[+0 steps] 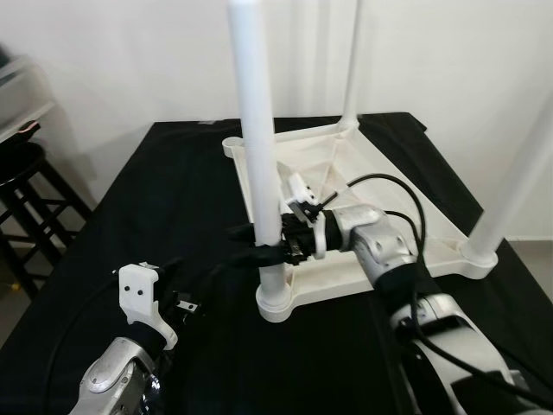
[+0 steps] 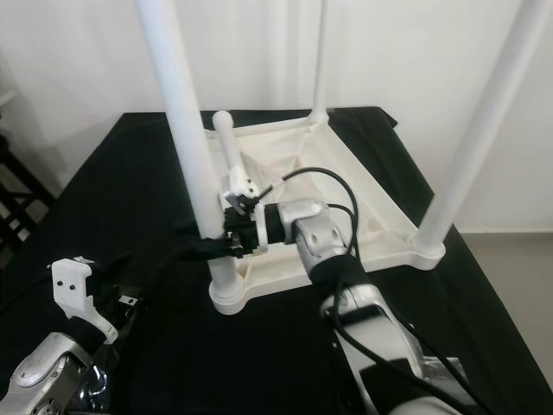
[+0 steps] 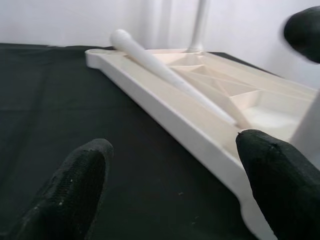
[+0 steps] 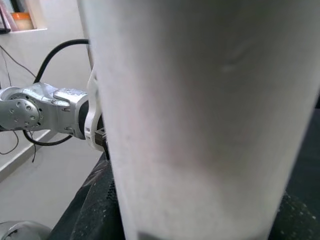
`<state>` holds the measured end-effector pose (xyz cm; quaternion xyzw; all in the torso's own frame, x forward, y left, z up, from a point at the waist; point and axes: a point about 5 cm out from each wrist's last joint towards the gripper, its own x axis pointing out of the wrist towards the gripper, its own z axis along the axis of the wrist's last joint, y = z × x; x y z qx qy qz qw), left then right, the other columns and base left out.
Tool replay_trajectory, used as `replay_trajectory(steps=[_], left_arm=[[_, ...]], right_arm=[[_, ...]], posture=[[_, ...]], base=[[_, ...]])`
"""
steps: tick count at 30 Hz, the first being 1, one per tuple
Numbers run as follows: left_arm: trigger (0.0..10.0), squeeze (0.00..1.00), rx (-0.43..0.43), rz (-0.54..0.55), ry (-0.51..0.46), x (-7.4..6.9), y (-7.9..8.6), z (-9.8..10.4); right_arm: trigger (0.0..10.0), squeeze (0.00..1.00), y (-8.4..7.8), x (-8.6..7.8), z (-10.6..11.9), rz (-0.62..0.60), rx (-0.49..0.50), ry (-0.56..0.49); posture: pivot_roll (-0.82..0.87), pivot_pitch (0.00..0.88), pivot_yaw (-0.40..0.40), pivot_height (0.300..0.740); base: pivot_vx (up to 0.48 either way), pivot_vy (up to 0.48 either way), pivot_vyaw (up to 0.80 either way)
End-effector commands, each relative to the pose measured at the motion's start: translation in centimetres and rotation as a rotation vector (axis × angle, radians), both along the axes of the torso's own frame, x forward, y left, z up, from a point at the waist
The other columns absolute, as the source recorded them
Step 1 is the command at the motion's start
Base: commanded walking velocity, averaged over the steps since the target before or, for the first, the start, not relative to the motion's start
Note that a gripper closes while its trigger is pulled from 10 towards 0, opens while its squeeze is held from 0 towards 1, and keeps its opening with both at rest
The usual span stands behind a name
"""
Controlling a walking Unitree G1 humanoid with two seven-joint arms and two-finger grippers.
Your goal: Building children table
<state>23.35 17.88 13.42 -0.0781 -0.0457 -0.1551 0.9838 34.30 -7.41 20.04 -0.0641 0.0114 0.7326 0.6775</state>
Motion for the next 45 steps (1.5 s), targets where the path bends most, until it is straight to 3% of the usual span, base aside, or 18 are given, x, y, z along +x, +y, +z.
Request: replay_trajectory(steps=[1,3,7,8,17,18,20,21,22,26,29,30,31,33,40,42,44,45], left_arm=[[10.0,0.0,0.005,0.004,-0.007,-0.2,0.1,0.1],[10.0,0.0,0.005,0.006,-0.007,-0.2,0.2,0.2],[10.0,0.0,0.015,0.014,-0.005,-0.3,0.8,0.2],[10.0,0.0,0.012,0.01,-0.001,-0.2,1.0,0.3],[10.0,0.0,0.044,-0.03,0.02,0.2,1.4,0.1],[10.0,0.0,0.045,-0.014,0.017,0.2,1.5,0.1],[10.0,0.0,0.044,-0.001,0.015,0.1,1.6,0.1],[10.0,0.0,0.045,0.006,0.014,0.1,1.6,0.1],[10.0,0.0,0.044,0.007,0.013,0.1,1.6,0.1],[10.0,0.0,0.044,0.003,0.013,0.2,1.5,0.1],[10.0,0.0,0.039,0.003,0.011,0.2,1.4,0.1],[10.0,0.0,0.037,0.003,0.01,0.3,1.4,0.1],[10.0,0.0,0.035,0.004,0.008,0.3,1.3,0.1],[10.0,0.0,0.032,0.008,0.005,0.2,1.3,0.1],[10.0,0.0,0.028,0.073,-0.011,0.1,1.7,0.2],[10.0,0.0,0.02,0.109,-0.015,0.0,2.0,0.3],[10.0,0.0,-0.012,0.18,-0.013,-0.2,2.6,0.2],[10.0,0.0,-0.027,0.204,-0.01,-0.4,2.8,0.1]], right_arm=[[0.0,0.0,-0.7,-0.4,-1.3,-0.043,-0.055,-0.005],[0.0,0.0,-1.5,-1.4,-1.9,-0.106,-0.067,-0.007],[0.0,0.0,-1.3,-4.8,-4.6,-0.498,-0.166,0.017],[0.0,0.0,-0.5,-7.2,-6.7,-0.591,-0.234,0.001],[0.0,0.0,-1.5,-5.7,-6.0,-0.868,-0.207,-0.011],[10.0,0.0,-1.1,-5.5,-5.6,-0.863,-0.208,-0.015],[10.0,0.0,-0.9,-5.4,-5.2,-0.865,-0.209,-0.019],[10.0,0.67,-0.7,-5.2,-4.8,-0.853,-0.199,-0.018],[10.0,1.0,-0.4,-4.9,-4.0,-0.827,-0.163,-0.014],[10.0,1.0,0.0,-4.4,-2.5,-0.772,-0.082,-0.019],[10.0,1.0,0.2,-3.8,-0.3,-0.573,0.04,-0.072],[10.0,0.81,0.1,-3.6,0.2,-0.448,0.066,-0.088],[10.0,0.14,-0.1,-3.6,0.3,-0.342,0.069,-0.085],[10.0,0.0,-0.2,-3.3,0.0,-0.245,0.043,-0.076],[10.0,0.0,0.6,-1.9,0.2,-0.139,0.004,-0.063],[9.1,0.0,0.9,-1.4,0.3,-0.117,-0.002,-0.05],[0.0,0.0,1.1,-0.9,0.3,-0.077,-0.016,-0.013],[0.0,0.0,1.1,-0.9,0.1,-0.044,-0.024,0.014]], posture=[[-0.01,0.066,0.025,0.74],[-0.02,0.077,0.03,0.74],[-0.02,0.081,0.04,0.74],[-0.04,0.095,0.08,0.74],[-0.03,0.06,0.099,0.74],[-0.02,0.056,0.101,0.74],[-0.02,0.056,0.101,0.74],[-0.02,0.052,0.098,0.74],[-0.02,0.051,0.092,0.74],[-0.01,0.049,0.09,0.74],[-0.02,0.051,0.09,0.74],[-0.01,0.046,0.086,0.74],[-0.01,0.046,0.086,0.74],[-0.01,0.045,0.083,0.74],[0.0,0.049,0.081,0.74],[0.0,0.055,0.083,0.74],[0.01,0.061,0.078,0.74],[0.01,0.065,0.078,0.74]], base=[[0.0,0.0,0.0],[0.0,0.0,0.0],[0.0,0.0,0.0],[0.0,0.0,0.0],[0.0,0.0,0.0],[0.0,0.0,0.0],[0.0,0.0,0.0],[0.0,0.0,0.0],[0.0,0.0,0.0],[0.0,0.0,0.0],[0.0,0.0,0.0],[0.0,0.0,0.0],[0.0,0.0,0.0],[0.0,0.0,0.0],[0.0,0.0,0.0],[0.0,0.0,0.0],[0.0,0.0,0.0],[0.0,0.0,0.0]])
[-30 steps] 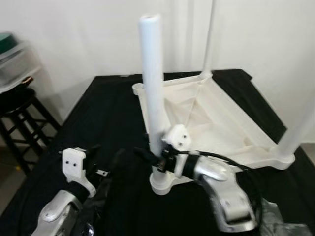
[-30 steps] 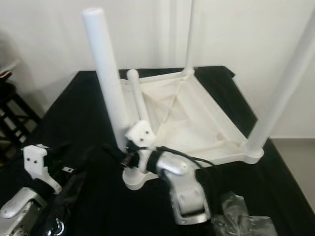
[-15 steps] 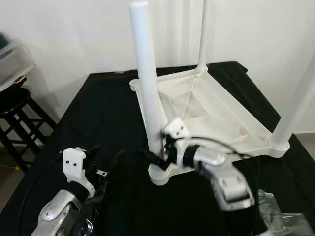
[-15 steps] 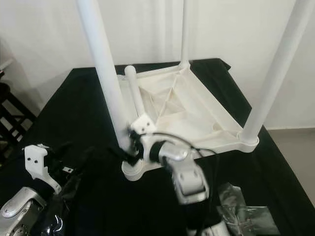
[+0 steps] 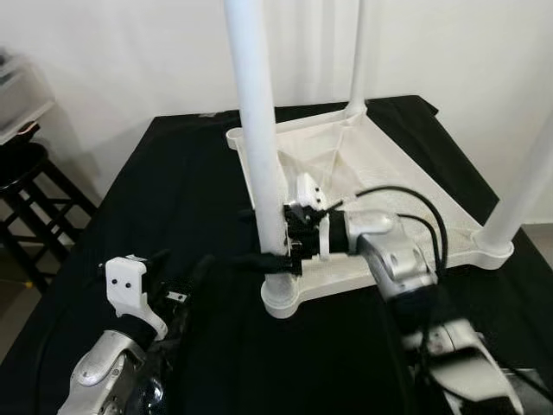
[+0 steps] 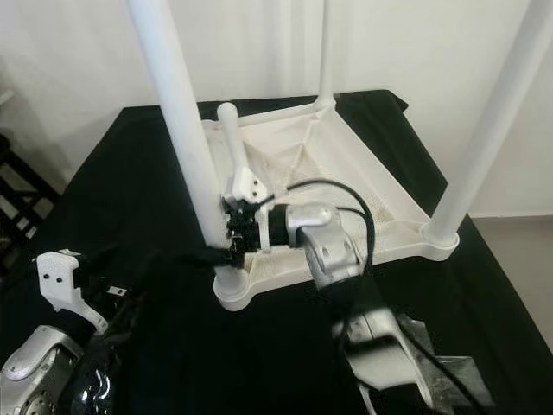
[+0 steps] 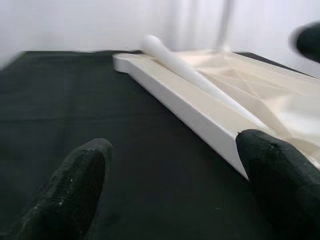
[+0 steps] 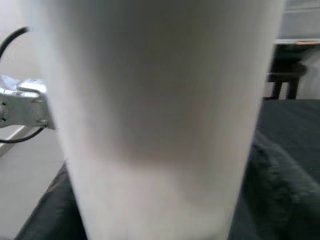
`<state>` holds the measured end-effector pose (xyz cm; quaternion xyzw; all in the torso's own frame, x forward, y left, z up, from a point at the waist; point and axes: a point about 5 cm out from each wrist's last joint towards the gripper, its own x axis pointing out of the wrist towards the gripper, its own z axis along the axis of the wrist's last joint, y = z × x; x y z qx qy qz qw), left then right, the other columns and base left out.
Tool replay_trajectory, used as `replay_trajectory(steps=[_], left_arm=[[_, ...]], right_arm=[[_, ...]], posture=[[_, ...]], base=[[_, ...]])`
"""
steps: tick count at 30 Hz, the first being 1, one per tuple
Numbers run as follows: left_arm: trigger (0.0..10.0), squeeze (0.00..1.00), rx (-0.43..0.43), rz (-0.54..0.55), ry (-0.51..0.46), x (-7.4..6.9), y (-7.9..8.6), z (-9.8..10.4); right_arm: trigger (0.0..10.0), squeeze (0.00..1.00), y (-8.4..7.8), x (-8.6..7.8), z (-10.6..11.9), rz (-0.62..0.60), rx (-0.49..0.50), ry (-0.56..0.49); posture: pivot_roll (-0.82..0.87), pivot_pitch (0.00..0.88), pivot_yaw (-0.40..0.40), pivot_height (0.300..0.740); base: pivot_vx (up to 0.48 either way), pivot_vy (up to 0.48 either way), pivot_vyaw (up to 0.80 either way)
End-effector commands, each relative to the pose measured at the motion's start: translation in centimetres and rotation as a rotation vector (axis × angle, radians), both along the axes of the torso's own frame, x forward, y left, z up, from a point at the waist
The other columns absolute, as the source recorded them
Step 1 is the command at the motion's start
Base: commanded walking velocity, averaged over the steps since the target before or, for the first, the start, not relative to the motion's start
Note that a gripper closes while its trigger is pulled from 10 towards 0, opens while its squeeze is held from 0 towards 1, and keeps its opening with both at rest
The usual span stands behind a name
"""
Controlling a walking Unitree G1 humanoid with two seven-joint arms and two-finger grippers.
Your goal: Building children table
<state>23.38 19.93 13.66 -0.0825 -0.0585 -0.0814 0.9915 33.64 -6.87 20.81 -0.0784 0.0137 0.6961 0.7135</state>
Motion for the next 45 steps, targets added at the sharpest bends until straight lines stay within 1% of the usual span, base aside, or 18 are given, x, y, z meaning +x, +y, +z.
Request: replay_trajectory(steps=[1,10,11,13,14,15,17,21,25,26,27,28,29,31,34,37,38,45], left_arm=[[10.0,0.0,-0.009,0.055,0.001,-0.4,0.8,-0.1],[10.0,0.0,-0.032,0.068,0.003,-0.7,0.9,-0.1],[10.0,0.0,-0.032,0.06,0.007,-0.8,0.9,0.0],[10.0,0.0,-0.031,0.054,0.01,-0.8,0.9,0.0],[10.0,0.0,-0.028,0.053,0.012,-0.8,1.1,0.0],[10.0,0.0,-0.028,0.053,0.012,-0.8,1.1,0.0],[10.0,0.0,-0.026,0.051,0.016,-0.7,1.4,0.1],[10.0,0.0,-0.027,0.04,0.018,-0.5,1.4,0.1],[10.0,0.0,-0.016,0.023,0.026,-0.2,1.4,0.1],[10.0,0.0,-0.011,0.011,0.029,0.0,1.4,0.1],[10.0,0.0,-0.008,0.004,0.03,0.0,1.4,0.1],[10.0,0.0,-0.008,0.004,0.03,0.0,1.4,0.1],[10.0,0.0,-0.008,0.007,0.028,0.1,1.4,0.0],[10.0,0.0,-0.01,0.013,0.027,0.2,1.4,0.1],[10.0,0.0,-0.013,0.02,0.027,0.2,1.4,0.1],[10.0,0.0,-0.013,0.02,0.028,0.2,1.4,0.1],[10.0,0.0,-0.013,0.02,0.028,0.2,1.4,0.1],[10.0,0.0,-0.014,0.019,0.027,0.1,1.3,0.1]], right_arm=[[0.0,0.0,0.5,-0.3,-0.6,0.058,-0.004,0.038],[0.0,0.0,-1.2,-0.3,-2.6,0.074,-0.062,0.074],[0.0,0.0,-2.0,-0.3,-3.7,-0.106,-0.113,0.064],[0.0,0.0,-2.3,-0.4,-4.2,-0.231,-0.146,0.05],[0.0,0.0,-1.7,-0.4,-4.6,-0.527,-0.094,0.091],[0.0,0.0,-1.7,-0.4,-4.6,-0.527,-0.094,0.091],[0.0,0.0,-1.4,-4.2,-6.1,-0.779,-0.18,-0.022],[0.0,0.0,-0.3,-7.1,-6.8,-0.797,-0.148,0.065],[0.0,0.0,0.4,-6.6,-6.4,-0.766,-0.1,0.106],[1.4,0.0,0.3,-5.8,-6.0,-0.757,-0.11,0.068],[10.0,0.0,0.3,-5.0,-5.5,-0.749,-0.094,0.065],[10.0,0.0,0.3,-5.0,-5.5,-0.749,-0.094,0.065],[10.0,1.0,0.6,-4.0,-4.6,-0.67,-0.073,0.077],[10.0,1.0,0.9,-3.5,-3.8,-0.605,-0.044,0.075],[10.0,1.0,1.4,-2.9,-1.4,-0.305,0.054,-0.004],[10.0,1.0,1.4,-3.4,-1.0,-0.244,0.052,-0.029],[10.0,0.0,1.1,-3.3,-0.8,-0.176,0.027,-0.041],[10.0,0.0,0.6,-1.9,-0.4,-0.001,-0.025,-0.033]], posture=[[0.01,0.065,0.078,0.74],[-0.01,0.086,0.085,0.74],[-0.01,0.099,0.088,0.74],[0.0,0.1,0.09,0.74],[-0.02,0.11,0.106,0.74],[-0.02,0.11,0.106,0.74],[-0.03,0.13,0.112,0.74],[-0.04,0.114,0.125,0.74],[-0.04,0.102,0.141,0.74],[-0.03,0.097,0.138,0.74],[-0.03,0.093,0.136,0.74],[-0.03,0.093,0.136,0.74],[-0.03,0.088,0.138,0.74],[-0.03,0.088,0.137,0.74],[-0.02,0.085,0.134,0.74],[-0.02,0.085,0.134,0.74],[-0.01,0.085,0.132,0.74],[-0.01,0.096,0.123,0.74]], base=[[0.0,0.0,0.0],[0.0,0.0,0.0],[0.0,0.0,0.0],[0.0,0.0,0.0],[0.0,0.0,0.0],[0.0,0.0,0.0],[0.0,0.0,0.0],[0.0,0.0,0.0],[0.0,0.0,0.0],[0.0,0.0,0.0],[0.0,0.0,0.0],[0.0,0.0,0.0],[0.0,0.0,0.0],[0.0,0.0,0.0],[0.0,0.0,0.0],[0.0,0.0,0.0],[0.0,0.0,0.0],[0.0,0.0,0.0]])
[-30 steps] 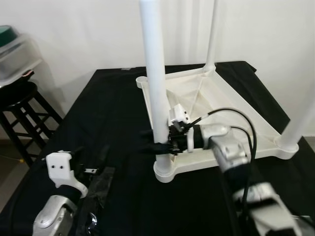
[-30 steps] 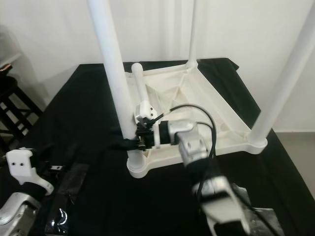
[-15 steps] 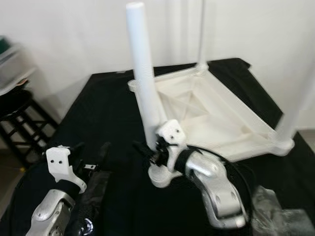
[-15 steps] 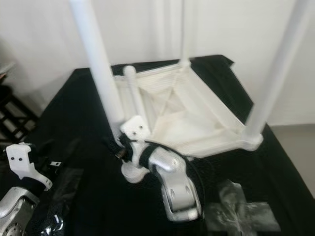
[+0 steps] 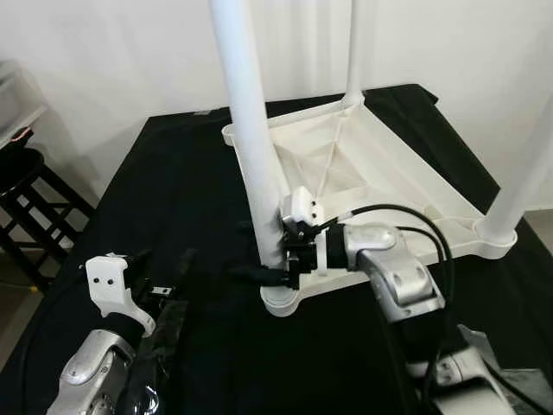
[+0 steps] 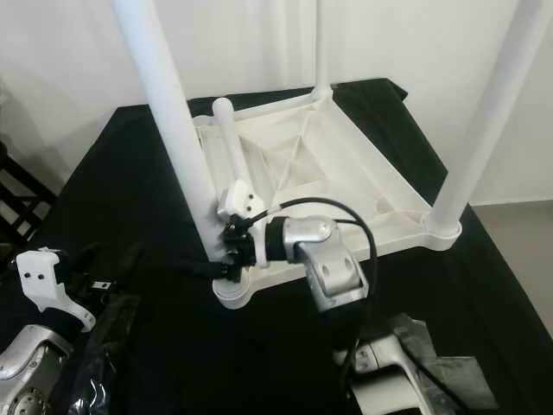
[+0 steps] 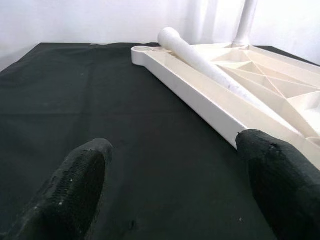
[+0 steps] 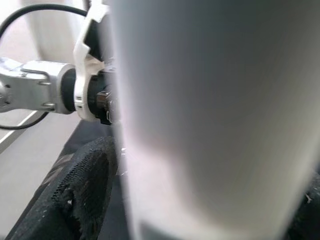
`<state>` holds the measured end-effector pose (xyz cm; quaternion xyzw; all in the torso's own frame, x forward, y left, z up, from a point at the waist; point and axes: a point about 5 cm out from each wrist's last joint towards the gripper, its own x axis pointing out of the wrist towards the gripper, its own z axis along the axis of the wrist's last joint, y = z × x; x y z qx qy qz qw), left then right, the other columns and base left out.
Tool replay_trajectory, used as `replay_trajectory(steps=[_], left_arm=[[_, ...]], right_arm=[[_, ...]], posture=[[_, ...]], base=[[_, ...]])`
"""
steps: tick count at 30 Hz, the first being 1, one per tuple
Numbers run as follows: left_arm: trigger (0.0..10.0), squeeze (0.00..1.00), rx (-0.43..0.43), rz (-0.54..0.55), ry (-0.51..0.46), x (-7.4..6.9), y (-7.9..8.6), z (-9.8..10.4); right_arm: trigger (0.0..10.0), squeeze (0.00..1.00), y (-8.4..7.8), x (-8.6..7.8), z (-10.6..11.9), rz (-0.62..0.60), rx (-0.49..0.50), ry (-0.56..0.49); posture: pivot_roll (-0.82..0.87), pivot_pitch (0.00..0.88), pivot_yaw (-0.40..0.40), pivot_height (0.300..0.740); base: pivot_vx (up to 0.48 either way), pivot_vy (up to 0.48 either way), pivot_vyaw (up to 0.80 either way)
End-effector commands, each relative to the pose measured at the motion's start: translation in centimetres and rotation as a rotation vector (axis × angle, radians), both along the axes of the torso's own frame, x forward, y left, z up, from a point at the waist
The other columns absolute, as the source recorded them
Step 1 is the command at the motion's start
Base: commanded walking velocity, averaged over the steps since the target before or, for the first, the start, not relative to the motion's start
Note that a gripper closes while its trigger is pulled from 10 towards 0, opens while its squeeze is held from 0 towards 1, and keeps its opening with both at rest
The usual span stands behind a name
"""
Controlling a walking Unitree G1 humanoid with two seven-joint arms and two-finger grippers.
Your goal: Building children table
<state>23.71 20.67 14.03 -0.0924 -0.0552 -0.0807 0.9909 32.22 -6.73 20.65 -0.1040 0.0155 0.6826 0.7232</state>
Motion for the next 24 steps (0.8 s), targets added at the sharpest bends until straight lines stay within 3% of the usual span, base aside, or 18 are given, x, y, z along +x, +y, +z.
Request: replay_trajectory(steps=[1,5,7,14,16,18,19,20,21,22,23,24], left_arm=[[10.0,0.0,0.004,0.019,0.018,-0.2,0.5,-0.3],[10.0,0.0,0.002,0.02,0.019,-0.3,0.4,-0.3],[10.0,0.0,0.0,0.022,0.021,-0.3,0.5,-0.4],[10.0,0.0,0.002,0.016,0.025,-0.2,0.5,-0.4],[10.0,0.0,-0.001,0.017,0.024,-0.2,0.5,-0.4],[10.0,0.0,-0.001,0.017,0.024,-0.2,0.5,-0.4],[10.0,0.0,-0.003,0.017,0.023,-0.2,0.5,-0.3],[10.0,0.0,-0.004,0.018,0.022,-0.2,0.6,-0.2],[10.0,0.0,-0.003,0.018,0.022,-0.2,0.7,-0.2],[10.0,0.0,-0.003,0.018,0.022,-0.2,0.7,-0.2],[10.0,0.0,-0.001,0.02,0.021,-0.3,0.9,-0.1],[10.0,0.0,-0.001,0.02,0.021,-0.3,0.9,-0.1]], right_arm=[[10.0,0.0,0.5,0.0,-0.3,0.044,0.002,0.007],[10.0,0.0,0.7,0.7,-0.3,0.077,0.006,0.036],[0.0,0.0,1.2,1.0,-0.4,0.134,0.025,0.069],[0.0,0.0,1.2,1.3,-0.4,0.153,0.051,0.081],[0.0,0.0,-0.1,1.4,-0.8,0.053,0.041,0.055],[0.0,0.0,-0.1,1.4,-0.8,0.053,0.041,0.055],[0.0,0.0,-0.8,1.4,-1.1,0.0,0.029,0.041],[0.0,0.0,-1.9,0.3,-2.7,-0.206,-0.016,0.044],[0.0,0.0,-1.9,-0.6,-3.5,-0.319,-0.019,0.081],[0.0,0.0,-1.9,-0.6,-3.5,-0.319,-0.019,0.081],[0.0,0.0,-0.9,-1.4,-4.1,-0.568,0.054,0.145],[0.0,0.0,-0.9,-1.4,-4.1,-0.568,0.054,0.145]], posture=[[0.0,0.094,0.119,0.74],[0.0,0.084,0.119,0.74],[0.0,0.085,0.131,0.74],[0.0,0.085,0.134,0.74],[0.0,0.094,0.131,0.74],[0.0,0.094,0.131,0.74],[0.0,0.094,0.131,0.74],[0.01,0.103,0.125,0.74],[0.01,0.103,0.125,0.74],[0.01,0.103,0.125,0.74],[0.0,0.114,0.134,0.74],[0.0,0.114,0.134,0.74]], base=[[0.0,0.0,0.0],[0.0,0.0,0.0],[0.0,0.0,0.0],[0.0,0.0,0.0],[0.0,0.0,0.0],[0.0,0.0,0.0],[0.0,0.0,0.0],[0.0,0.0,0.0],[0.0,0.0,0.0],[0.0,0.0,0.0],[0.0,0.0,0.0],[0.0,0.0,0.0]])
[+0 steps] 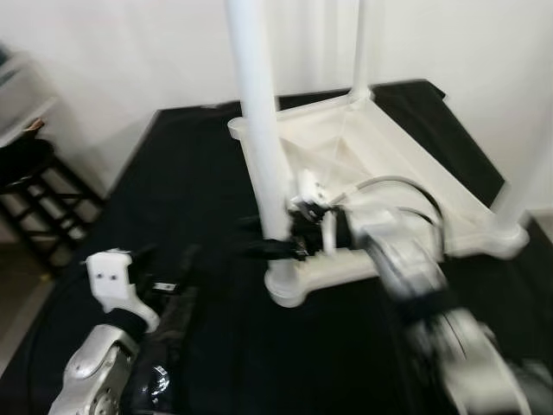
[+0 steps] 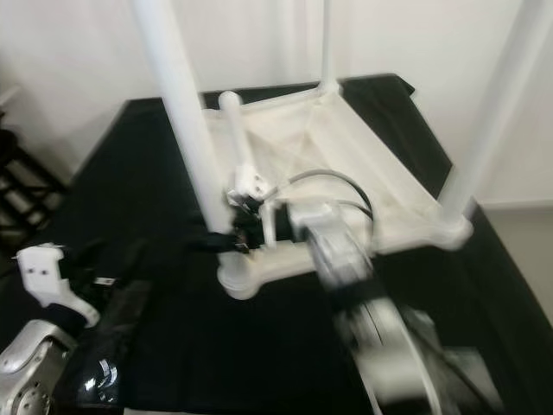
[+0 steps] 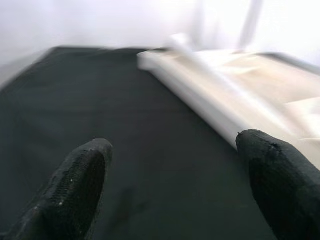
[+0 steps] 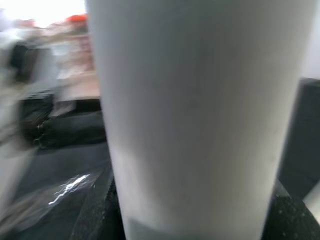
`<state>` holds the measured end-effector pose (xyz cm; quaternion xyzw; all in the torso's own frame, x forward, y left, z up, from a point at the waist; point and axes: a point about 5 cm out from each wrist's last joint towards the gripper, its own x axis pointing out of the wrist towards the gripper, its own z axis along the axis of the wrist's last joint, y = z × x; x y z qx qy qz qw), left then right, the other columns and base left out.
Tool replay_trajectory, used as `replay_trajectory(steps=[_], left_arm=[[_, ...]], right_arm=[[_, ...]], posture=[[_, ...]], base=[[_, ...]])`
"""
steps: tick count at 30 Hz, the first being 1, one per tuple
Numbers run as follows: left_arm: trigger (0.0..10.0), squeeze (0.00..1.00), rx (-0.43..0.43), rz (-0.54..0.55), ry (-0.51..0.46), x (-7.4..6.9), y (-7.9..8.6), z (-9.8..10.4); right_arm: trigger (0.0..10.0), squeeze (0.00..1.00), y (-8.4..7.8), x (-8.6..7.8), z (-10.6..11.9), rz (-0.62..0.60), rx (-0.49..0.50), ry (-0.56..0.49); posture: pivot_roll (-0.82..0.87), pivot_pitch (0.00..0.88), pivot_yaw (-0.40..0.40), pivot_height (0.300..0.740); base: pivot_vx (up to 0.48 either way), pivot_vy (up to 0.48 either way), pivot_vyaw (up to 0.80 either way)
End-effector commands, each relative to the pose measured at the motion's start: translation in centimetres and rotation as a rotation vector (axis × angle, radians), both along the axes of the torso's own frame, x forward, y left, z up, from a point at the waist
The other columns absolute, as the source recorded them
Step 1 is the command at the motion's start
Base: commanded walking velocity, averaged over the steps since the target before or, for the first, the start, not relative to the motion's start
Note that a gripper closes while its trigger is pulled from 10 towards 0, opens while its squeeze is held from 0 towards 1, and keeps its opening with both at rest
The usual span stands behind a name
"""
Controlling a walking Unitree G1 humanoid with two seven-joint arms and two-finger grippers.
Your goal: Building children table
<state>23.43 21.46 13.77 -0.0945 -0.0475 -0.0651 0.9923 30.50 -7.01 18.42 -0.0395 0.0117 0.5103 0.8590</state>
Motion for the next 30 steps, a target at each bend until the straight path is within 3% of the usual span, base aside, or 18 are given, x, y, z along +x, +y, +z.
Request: replay_trajectory(steps=[1,2,3,5,8,10,12,13,14,15,17,20,24,25,27,28,30], left_arm=[[10.0,0.0,0.004,-0.007,0.003,0.0,0.3,0.1],[10.0,0.0,0.004,-0.007,0.003,0.0,0.3,0.1],[10.0,0.0,0.002,-0.006,0.005,0.1,0.4,0.1],[10.0,0.0,0.003,-0.005,0.007,0.2,0.5,0.1],[10.0,0.0,-0.001,-0.01,0.01,0.3,0.4,0.0],[10.0,0.0,0.0,-0.024,0.015,0.4,0.2,-0.1],[10.0,0.0,0.0,-0.024,0.015,0.4,0.2,-0.1],[10.0,0.0,0.001,-0.024,0.015,0.4,0.2,-0.2],[10.0,0.0,-0.001,-0.019,0.014,0.4,0.1,-0.3],[10.0,0.0,-0.003,-0.016,0.013,0.4,0.0,-0.3],[10.0,0.0,-0.007,-0.012,0.012,0.4,0.0,-0.4],[10.0,0.0,-0.018,-0.005,0.009,0.4,-0.2,-0.6],[10.0,0.0,-0.028,-0.002,0.006,0.5,-0.5,-0.7],[10.0,0.0,-0.03,-0.002,0.005,0.5,-0.6,-0.8],[10.0,0.0,-0.031,-0.002,0.005,0.5,-0.7,-0.9],[10.0,0.0,-0.033,-0.004,0.004,0.5,-0.9,-1.0],[10.0,0.0,-0.034,-0.004,0.004,0.5,-0.9,-1.0]], right_arm=[[0.0,0.0,-0.6,-1.1,-3.3,-0.354,-0.081,0.158],[0.0,0.0,-0.6,-1.1,-3.3,-0.354,-0.081,0.158],[0.0,0.0,-0.1,-3.1,-4.5,-0.401,-0.107,0.173],[0.0,0.0,0.1,-3.7,-4.4,-0.388,-0.108,0.15],[0.0,0.0,0.0,-3.3,-4.5,-0.344,-0.128,0.141],[0.0,0.0,-0.1,-1.9,-4.3,-0.29,-0.134,0.155],[0.0,0.0,-0.1,-1.9,-4.3,-0.29,-0.134,0.155],[10.0,0.0,0.0,-1.5,-4.3,-0.273,-0.146,0.159],[10.0,0.0,0.1,-1.0,-3.9,-0.236,-0.123,0.174],[10.0,1.0,0.1,-0.9,-3.5,-0.224,-0.106,0.186],[10.0,1.0,0.4,-1.1,-2.6,-0.191,-0.08,0.197],[10.0,1.0,0.0,-0.6,0.5,0.026,-0.043,0.072],[10.0,1.0,-1.0,0.2,1.3,0.138,-0.063,0.001],[10.0,0.0,-1.5,0.6,1.4,0.206,-0.088,-0.015],[10.0,0.0,-1.8,0.7,1.4,0.249,-0.105,-0.022],[10.0,0.0,-2.2,1.0,1.3,0.336,-0.124,-0.016],[10.0,0.0,-2.3,1.1,1.2,0.351,-0.125,-0.013]], posture=[[-0.01,0.118,0.139,0.74],[-0.01,0.118,0.139,0.74],[-0.02,0.112,0.153,0.74],[-0.02,0.103,0.156,0.74],[-0.02,0.098,0.155,0.74],[-0.02,0.082,0.15,0.74],[-0.02,0.082,0.15,0.74],[-0.01,0.074,0.142,0.74],[-0.01,0.064,0.13,0.74],[-0.01,0.064,0.13,0.74],[-0.01,0.054,0.124,0.74],[-0.01,0.035,0.105,0.74],[-0.01,0.024,0.09,0.74],[-0.01,0.01,0.066,0.74],[-0.01,0.01,0.066,0.74],[-0.01,0.002,0.05,0.74],[-0.01,0.002,0.05,0.74]], base=[[0.0,0.0,0.0],[0.0,0.0,0.0],[0.0,0.0,0.0],[0.0,0.0,0.0],[0.0,0.0,0.0],[0.0,0.0,0.0],[0.0,0.0,0.0],[0.0,0.0,0.0],[0.0,0.0,0.0],[0.0,0.0,0.0],[0.0,0.0,0.0],[0.0,0.0,0.0],[0.0,0.0,0.0],[0.0,0.0,0.0],[0.0,0.0,0.0],[0.0,0.0,0.0],[0.0,0.0,0.0]])
